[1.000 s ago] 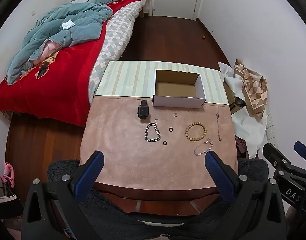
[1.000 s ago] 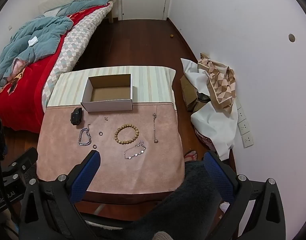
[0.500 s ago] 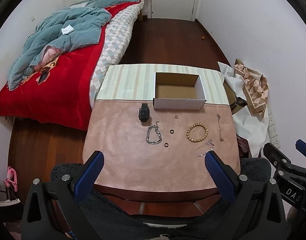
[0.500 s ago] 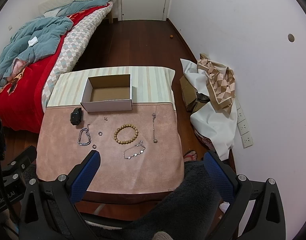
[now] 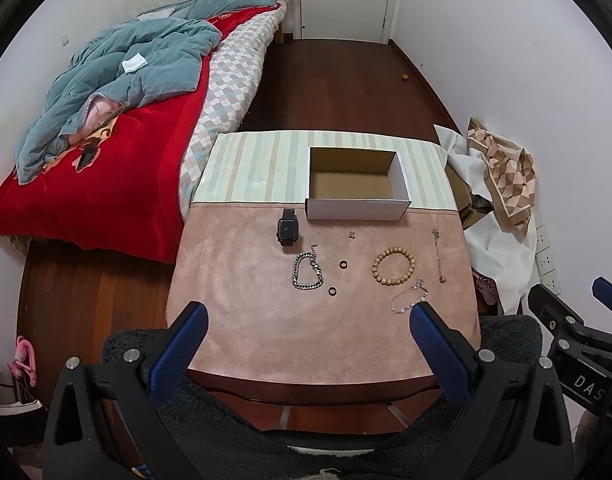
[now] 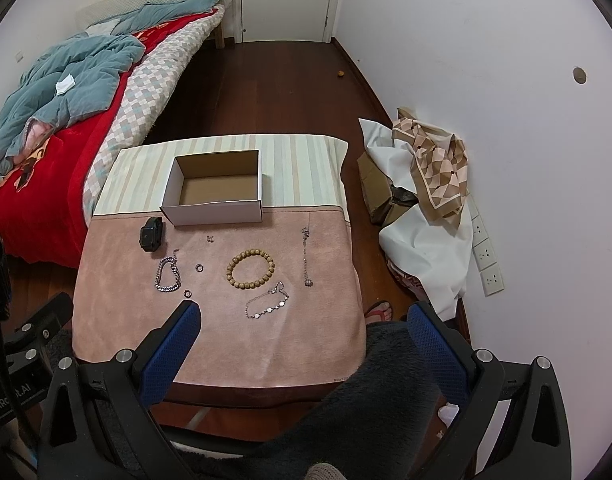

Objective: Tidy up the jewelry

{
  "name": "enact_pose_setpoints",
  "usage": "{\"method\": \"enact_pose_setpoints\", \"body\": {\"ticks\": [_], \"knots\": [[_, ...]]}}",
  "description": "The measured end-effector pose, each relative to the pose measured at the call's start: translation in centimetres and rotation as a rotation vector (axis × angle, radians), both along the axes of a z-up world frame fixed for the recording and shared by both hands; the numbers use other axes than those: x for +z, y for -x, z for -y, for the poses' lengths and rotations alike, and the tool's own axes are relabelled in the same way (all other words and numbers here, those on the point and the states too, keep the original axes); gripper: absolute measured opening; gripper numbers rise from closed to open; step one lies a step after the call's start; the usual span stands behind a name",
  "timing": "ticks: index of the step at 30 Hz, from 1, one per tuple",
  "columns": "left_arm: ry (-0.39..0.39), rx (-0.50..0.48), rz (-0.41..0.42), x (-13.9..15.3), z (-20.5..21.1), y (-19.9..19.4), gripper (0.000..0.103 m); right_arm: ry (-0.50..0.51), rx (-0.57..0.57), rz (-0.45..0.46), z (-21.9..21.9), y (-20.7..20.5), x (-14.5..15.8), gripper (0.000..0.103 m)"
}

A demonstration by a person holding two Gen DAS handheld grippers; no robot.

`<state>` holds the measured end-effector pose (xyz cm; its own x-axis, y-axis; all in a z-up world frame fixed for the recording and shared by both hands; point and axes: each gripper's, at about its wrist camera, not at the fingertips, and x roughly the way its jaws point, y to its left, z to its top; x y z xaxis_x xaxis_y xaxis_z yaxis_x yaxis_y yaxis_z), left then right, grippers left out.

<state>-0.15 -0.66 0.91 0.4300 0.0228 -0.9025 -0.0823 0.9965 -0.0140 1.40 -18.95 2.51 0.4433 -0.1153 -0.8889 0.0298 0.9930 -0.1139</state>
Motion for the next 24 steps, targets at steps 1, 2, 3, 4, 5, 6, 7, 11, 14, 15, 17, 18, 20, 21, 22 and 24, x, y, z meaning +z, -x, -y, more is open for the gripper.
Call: {"method": "enact_pose_setpoints", "body": {"ticks": [1,2,3,4,5,6,7,11,14,15,17,18,20,21,22,24], "knots": [[0.000,0.000,0.001,-0.01,0.03,-0.02,0.103,0.002,0.000,0.001,-0.02,0.00,0.00,0.103],[0.000,0.000,0.000,-0.02,0.06,-0.04,0.103,0.000,-0.001,0.000,0.02,-0.01,0.01,0.103],[0.000,-0.001,0.000,0.01,0.00,0.00,0.103,0.001,-0.001,0.001,-0.11,0.03,-0.03,0.103],[0.000,-0.001,0.000,0.00,0.04,-0.01,0.103,0.003,-0.001,0.001,-0.13,0.03,-0.04,0.103],[0.000,-0.001,0.000,0.00,0.03,-0.01,0.103,0.004,0.000,0.002,-0.06,0.01,0.02,0.103],[0.000,-0.001,0.000,0.00,0.02,0.01,0.103,0.002,0.000,0.000,-0.09,0.02,-0.03,0.103],[-0.001,-0.002,-0.001,-0.02,0.07,-0.02,0.103,0.002,0.000,0.000,-0.10,0.04,-0.03,0.103],[-0.001,-0.005,0.001,0.36,0.11,0.14,0.103,0.001,-0.001,0.001,0.02,0.05,0.02,0.103],[-0.002,-0.005,0.003,0.43,0.12,0.16,0.103,0.002,0.000,0.002,-0.05,0.07,-0.03,0.103],[0.000,-0.005,0.002,0.39,0.08,0.16,0.103,0.002,-0.001,0.002,-0.02,0.08,0.01,0.103],[-0.001,-0.004,0.003,0.44,0.12,0.16,0.103,0.004,0.000,0.003,-0.01,0.08,0.05,0.103],[-0.001,-0.005,0.003,0.45,0.13,0.15,0.103,0.003,0.000,0.003,-0.07,0.08,-0.02,0.103],[-0.001,-0.004,0.002,0.41,0.10,0.14,0.103,0.004,0.000,0.003,-0.04,0.09,0.01,0.103],[-0.001,-0.004,0.002,0.41,0.10,0.14,0.103,0.004,0.000,0.002,-0.02,0.09,0.03,0.103],[-0.001,-0.005,0.002,0.47,0.13,0.13,0.103,0.003,0.000,0.003,-0.05,0.10,0.00,0.103],[-0.001,-0.004,0.002,0.41,0.10,0.15,0.103,0.003,0.000,0.003,-0.04,0.11,0.01,0.103]]}}
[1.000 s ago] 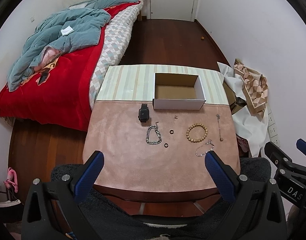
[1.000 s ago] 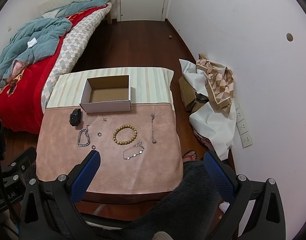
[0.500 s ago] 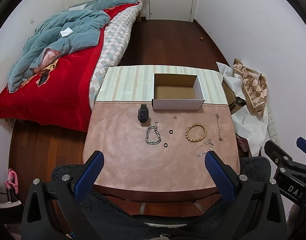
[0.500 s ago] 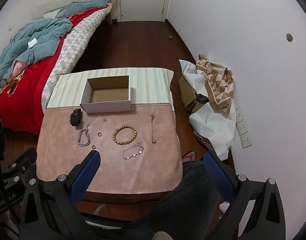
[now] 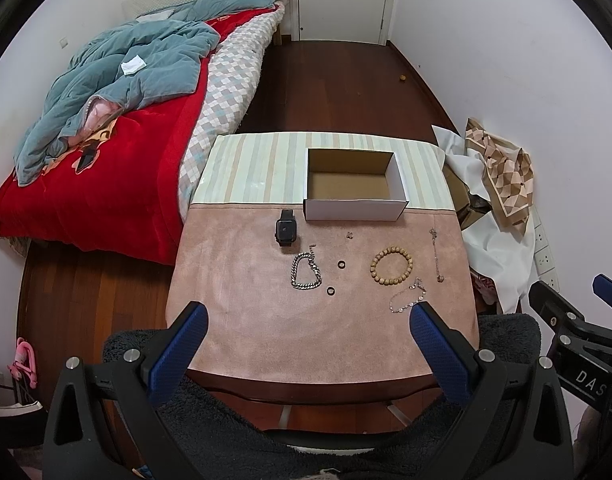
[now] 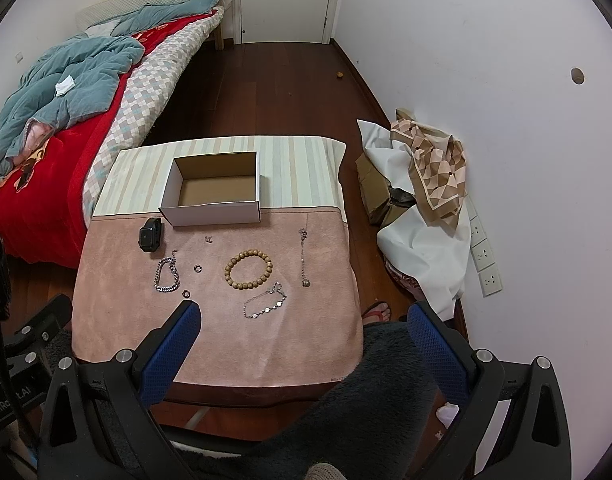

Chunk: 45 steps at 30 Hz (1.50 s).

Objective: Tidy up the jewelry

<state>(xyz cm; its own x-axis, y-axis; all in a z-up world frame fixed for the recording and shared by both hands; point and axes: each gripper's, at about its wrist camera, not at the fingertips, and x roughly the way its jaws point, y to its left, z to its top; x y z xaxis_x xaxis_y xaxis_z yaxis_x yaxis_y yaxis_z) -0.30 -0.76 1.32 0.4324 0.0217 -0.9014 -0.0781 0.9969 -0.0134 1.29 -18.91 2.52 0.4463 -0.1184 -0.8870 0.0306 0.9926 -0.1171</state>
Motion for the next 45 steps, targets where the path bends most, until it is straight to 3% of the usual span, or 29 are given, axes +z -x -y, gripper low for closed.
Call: {"method": "enact_pose_setpoints", "body": {"ticks": [25,30,36,42,45], "knots": [[0.002,0.001,0.005,0.7,0.1,-0.2,0.103,0.000,0.001,0.002,1.0,0.1,0.7,0.103],[-0.013,0.020,0.010,-0.3,-0.4,-1.0,0.103,-0.004,-0.014,0.005,0.9,-0.5,-0.1,0.103],[-0.149,0.081,0.001,-4.7,-2.1,-5.3,0.103,-0.027,-0.060,-0.032,1.7,-4.7,-4.7,0.103],[-0.240,0.108,-0.104,-12.0,-4.1,-9.5,0.103,-0.015,-0.082,-0.146,2.0,-10.0,-12.9,0.102],[-0.259,0.106,-0.174,-15.7,-4.7,-11.1,0.103,-0.019,-0.093,-0.213,2.0,-12.1,-17.3,0.093]]}}
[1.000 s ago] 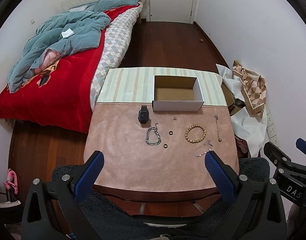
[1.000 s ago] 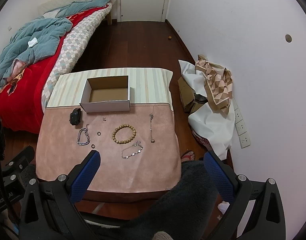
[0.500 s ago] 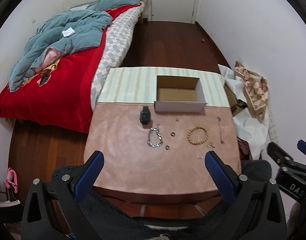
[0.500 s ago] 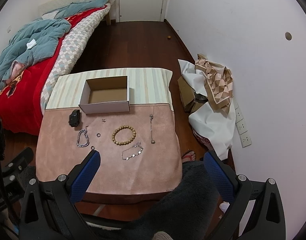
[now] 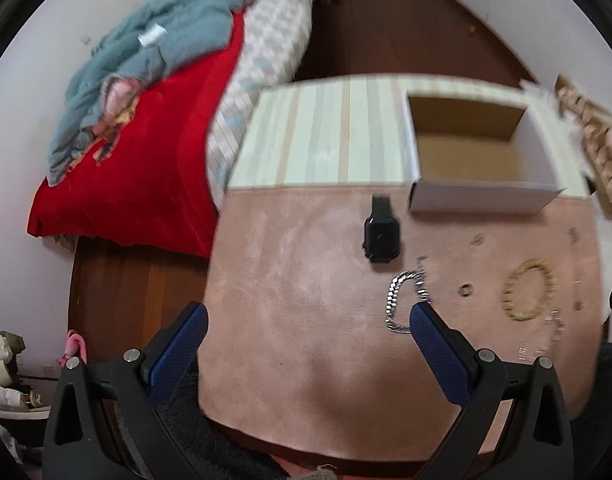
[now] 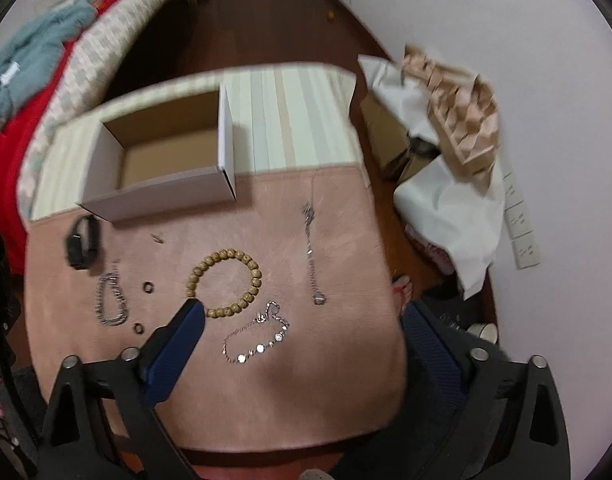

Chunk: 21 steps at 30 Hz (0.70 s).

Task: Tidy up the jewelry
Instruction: 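Grasp the silver chain bracelet with the left tool while the right tool grasps the wooden bead bracelet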

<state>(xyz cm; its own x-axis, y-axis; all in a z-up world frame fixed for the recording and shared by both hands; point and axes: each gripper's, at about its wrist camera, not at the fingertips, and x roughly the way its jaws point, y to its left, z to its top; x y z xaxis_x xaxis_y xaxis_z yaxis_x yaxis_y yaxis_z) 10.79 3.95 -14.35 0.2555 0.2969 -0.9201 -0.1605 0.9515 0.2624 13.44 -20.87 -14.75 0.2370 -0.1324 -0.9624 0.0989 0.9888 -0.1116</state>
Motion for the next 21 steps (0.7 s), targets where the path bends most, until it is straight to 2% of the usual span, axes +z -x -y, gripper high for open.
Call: {"method": "enact_pose_setpoints", "body": {"ticks": [6,11,14,17,19,21], "knots": [[0.016,0.002,-0.109,-6.0,-0.7,-1.7,0.103,-0.011,0.008,-0.108,-1.0,-2.6,-7.1,0.078],[0.048,-0.003,-0.147,-8.5,-0.9,-2.0,0.103,-0.023,0.026,-0.174,-2.2,-3.3,-11.0,0.065],[0.072,-0.008,-0.158,-9.5,-0.7,-2.3,0.102,-0.024,0.040,-0.195,-2.7,-3.5,-12.3,0.056],[0.128,-0.010,-0.174,-10.3,-0.7,-2.4,0.102,-0.031,0.054,-0.170,-3.0,-3.6,-12.3,0.042],[0.181,-0.014,-0.180,-10.8,-0.6,-2.4,0.102,-0.045,0.057,-0.167,-3.1,-3.6,-12.3,0.022],[0.217,-0.024,-0.187,-11.2,-0.3,-2.5,0.096,-0.047,0.059,-0.174,-3.2,-3.5,-12.1,0.015]]}}
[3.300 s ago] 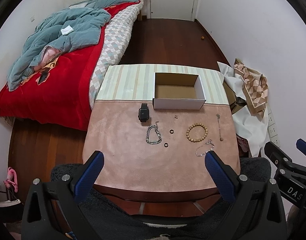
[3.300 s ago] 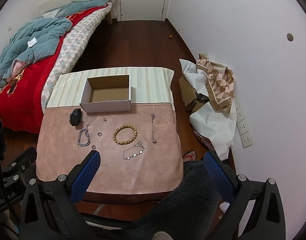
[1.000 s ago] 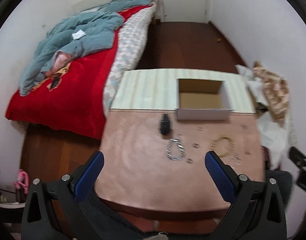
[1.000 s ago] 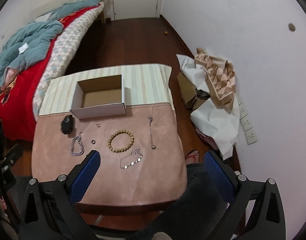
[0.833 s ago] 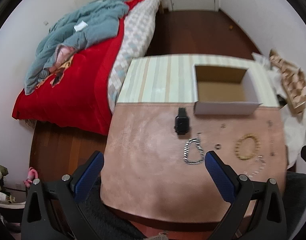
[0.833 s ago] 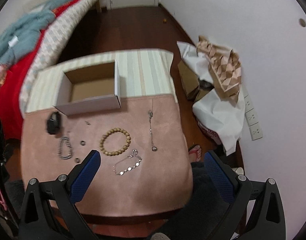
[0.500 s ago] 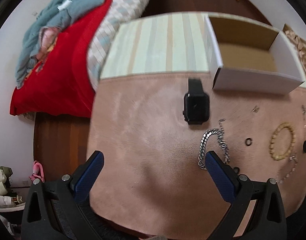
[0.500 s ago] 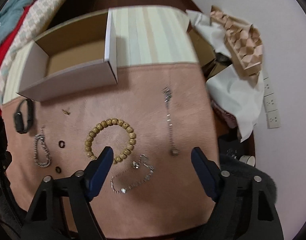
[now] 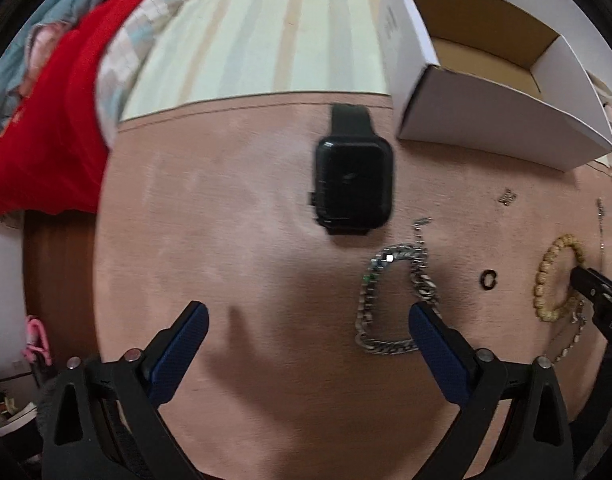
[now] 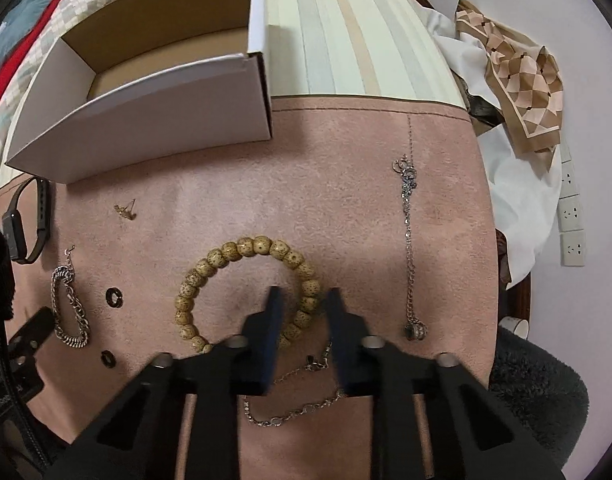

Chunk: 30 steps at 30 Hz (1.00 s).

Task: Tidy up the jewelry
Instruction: 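Grasp the silver chain bracelet with the left tool while the right tool grasps the wooden bead bracelet, then carry both bracelets into the white box and open both tools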

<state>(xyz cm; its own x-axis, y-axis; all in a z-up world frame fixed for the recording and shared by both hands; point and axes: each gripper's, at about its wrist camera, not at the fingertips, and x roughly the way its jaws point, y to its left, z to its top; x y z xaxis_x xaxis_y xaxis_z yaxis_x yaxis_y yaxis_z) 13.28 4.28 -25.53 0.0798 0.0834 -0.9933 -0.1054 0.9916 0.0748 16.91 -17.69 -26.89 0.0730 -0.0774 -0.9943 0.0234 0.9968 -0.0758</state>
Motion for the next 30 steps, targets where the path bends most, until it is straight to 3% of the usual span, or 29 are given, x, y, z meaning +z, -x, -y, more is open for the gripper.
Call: {"method": "enact_pose_setpoints", "body": {"ticks": [1,3,7,9,19,30], "knots": [[0.017,-0.006,-0.001,-0.2,0.1,-0.1,0.093,0.003,0.004,0.001,-0.1,0.1,0.0,0.014],[0.028,-0.017,-0.011,-0.7,0.4,-0.1,0.069,0.006,0.007,0.000,-0.2,0.1,0.1,0.014],[0.063,-0.047,0.020,-0.8,0.8,-0.2,0.042,0.001,0.007,-0.002,-0.2,0.2,0.2,0.014],[0.067,-0.071,0.027,-0.7,1.4,-0.4,0.006,0.001,0.011,-0.001,0.0,0.1,0.1,0.014],[0.037,-0.123,0.056,1.2,3.2,0.3,0.006,-0.018,0.009,0.031,0.1,0.5,0.6,0.009],[0.068,-0.158,0.152,8.9,5.2,2.0,0.005,-0.041,0.036,0.143,0.0,1.2,6.2,0.009]]}}
